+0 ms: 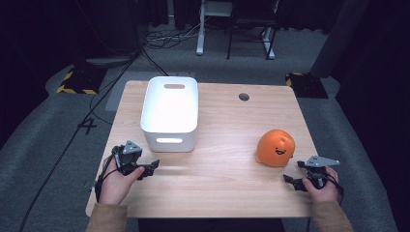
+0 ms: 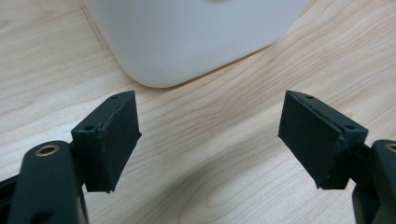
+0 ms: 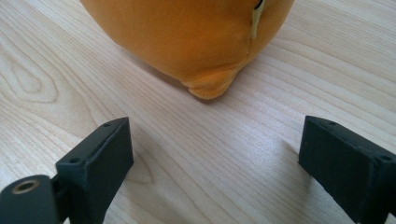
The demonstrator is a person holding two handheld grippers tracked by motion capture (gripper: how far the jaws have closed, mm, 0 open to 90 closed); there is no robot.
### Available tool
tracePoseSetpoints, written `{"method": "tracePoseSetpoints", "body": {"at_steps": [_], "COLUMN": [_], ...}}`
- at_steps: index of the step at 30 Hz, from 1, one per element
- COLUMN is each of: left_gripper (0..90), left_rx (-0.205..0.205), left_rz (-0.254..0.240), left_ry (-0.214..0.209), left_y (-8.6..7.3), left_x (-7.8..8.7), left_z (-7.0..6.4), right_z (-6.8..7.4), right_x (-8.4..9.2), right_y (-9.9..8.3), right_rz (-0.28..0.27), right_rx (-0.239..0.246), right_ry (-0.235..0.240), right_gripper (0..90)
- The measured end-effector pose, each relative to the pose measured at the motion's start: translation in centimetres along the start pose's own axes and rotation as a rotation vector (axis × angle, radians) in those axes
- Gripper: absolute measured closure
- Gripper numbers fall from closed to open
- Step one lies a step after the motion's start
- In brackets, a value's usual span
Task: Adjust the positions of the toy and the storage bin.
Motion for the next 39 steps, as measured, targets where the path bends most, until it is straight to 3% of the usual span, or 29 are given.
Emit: {"method": "tracePoseSetpoints", "body": {"at_steps": [5,11,15,28,39], "left_gripper": [21.6,27.9,28.8,31.8,32.2], "left_rx": [0.013,0.043,0.028,0.020,0.042], "left_rz": [-0.050,-0.038,-0.061,-0.119,-0.218], "left_ry": [0.007,0.000,0.008,0.012,0.012], "left_y": [1.3,2.1,2.8,5.1,7.9], "left_x": [1.4,2.9,3.5,4.4,5.0], "left_z": [0.2,0.4,0.8,1.2,1.9], "right_z": [0.0,0.1,0.2,0.1,0.1], "right_x": [0.0,0.0,0.0,0.0,0.0], "right_y": [0.0,0.1,0.0,0.0,0.0], "right_rz": [-0.002,-0.008,-0.008,-0.009,-0.009], "right_rx": [-0.006,-0.008,-0.003,0.002,-0.001], "right_ry": [-0.001,0.001,0.004,0.005,0.004], "right_gripper": [10.2,11.2,12.1,12.1,12.1]}}
Point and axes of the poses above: each handheld gripper's, and its own axes: x roughly backward along the jaws, y roughly out of its top, z roughly to its left, the point moved 10 cm from there along -x, roughly forward along the jaws, and after that the axes turned 7 degrees about -z, right-handed, at the moved point
